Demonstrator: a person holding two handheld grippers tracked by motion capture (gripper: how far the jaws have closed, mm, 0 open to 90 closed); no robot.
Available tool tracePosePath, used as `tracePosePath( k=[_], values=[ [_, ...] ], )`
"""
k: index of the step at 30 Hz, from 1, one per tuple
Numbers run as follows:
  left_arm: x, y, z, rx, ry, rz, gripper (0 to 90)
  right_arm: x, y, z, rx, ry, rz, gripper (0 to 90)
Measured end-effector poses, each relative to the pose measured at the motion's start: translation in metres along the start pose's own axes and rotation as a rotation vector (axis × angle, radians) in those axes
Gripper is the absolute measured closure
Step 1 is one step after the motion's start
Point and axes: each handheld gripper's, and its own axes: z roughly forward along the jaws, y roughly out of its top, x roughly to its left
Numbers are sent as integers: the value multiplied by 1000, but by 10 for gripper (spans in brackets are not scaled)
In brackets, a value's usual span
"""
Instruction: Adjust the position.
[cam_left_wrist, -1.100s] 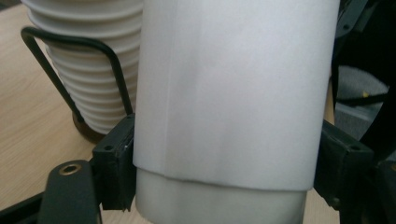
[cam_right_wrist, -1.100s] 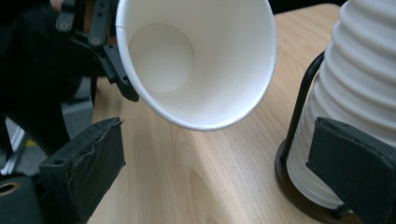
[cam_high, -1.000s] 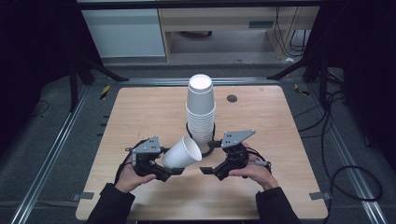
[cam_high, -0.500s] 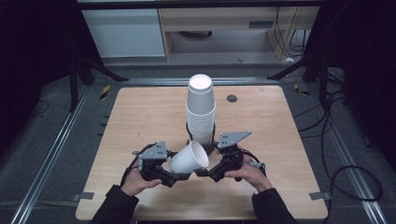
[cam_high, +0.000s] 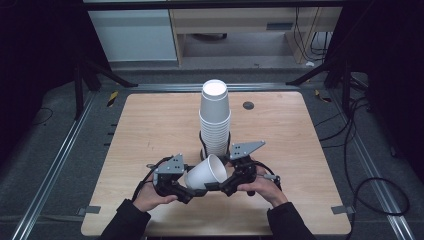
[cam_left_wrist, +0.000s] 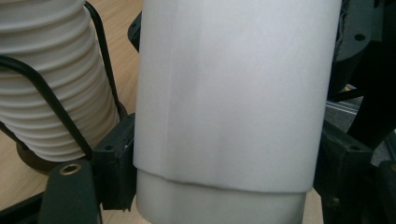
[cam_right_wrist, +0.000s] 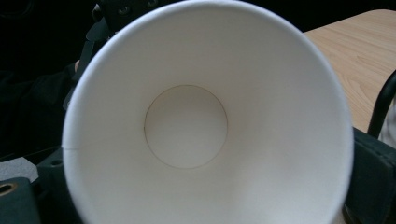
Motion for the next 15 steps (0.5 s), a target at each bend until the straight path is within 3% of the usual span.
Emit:
tracePosePath(
  k=[15],
  values=[
    [0, 0, 1, 8, 6, 8, 213, 0, -1, 1, 2, 10, 1, 68]
  ],
)
